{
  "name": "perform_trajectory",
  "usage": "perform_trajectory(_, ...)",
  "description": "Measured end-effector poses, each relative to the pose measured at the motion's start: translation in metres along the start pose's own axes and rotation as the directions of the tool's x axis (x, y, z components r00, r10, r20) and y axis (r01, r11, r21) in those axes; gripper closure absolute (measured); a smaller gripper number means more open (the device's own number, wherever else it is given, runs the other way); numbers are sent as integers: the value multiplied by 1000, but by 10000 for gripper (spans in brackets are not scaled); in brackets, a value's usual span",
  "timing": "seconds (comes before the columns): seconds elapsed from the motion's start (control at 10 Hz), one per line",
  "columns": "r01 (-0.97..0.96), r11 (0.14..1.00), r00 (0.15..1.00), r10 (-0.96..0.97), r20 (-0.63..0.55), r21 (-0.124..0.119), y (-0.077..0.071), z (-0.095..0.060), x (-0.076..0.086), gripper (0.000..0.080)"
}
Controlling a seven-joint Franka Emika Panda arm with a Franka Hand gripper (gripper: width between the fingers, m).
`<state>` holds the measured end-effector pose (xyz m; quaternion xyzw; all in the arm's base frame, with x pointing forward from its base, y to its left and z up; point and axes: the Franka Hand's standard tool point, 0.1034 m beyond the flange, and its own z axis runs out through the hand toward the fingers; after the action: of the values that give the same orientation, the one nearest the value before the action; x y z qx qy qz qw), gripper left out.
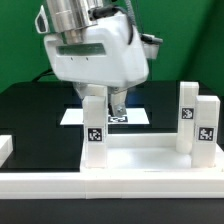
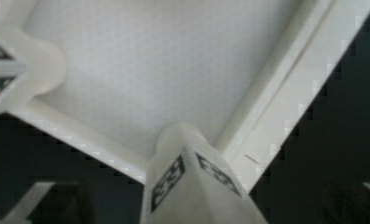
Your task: Assemble desk
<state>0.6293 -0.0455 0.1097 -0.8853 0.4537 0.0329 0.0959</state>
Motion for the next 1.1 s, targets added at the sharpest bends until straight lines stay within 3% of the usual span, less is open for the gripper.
perform_trajectory(0.2,139,990,990,-139,-4,-9,1,-1,2,151)
perform_trajectory(0.3,403,914,914,-404,-15,-54,3,-5,9,151)
perform_trajectory(0.5,663,745,745,-666,-27,-75,4,-5,18,151)
perform_trajectory(0.6,610,789,790,-613,-31,-72,5,-5,18,151)
perform_trajectory(0.8,598,798,799,-601,-32,-72,5,-4,18,409)
perform_trajectory(0.9,535,842,842,-538,-37,-69,5,-4,18,409)
perform_trajectory(1.0,449,891,891,-452,-44,-65,5,-4,18,511)
perform_trajectory(1.1,357,932,931,-360,-51,-60,5,-4,18,511)
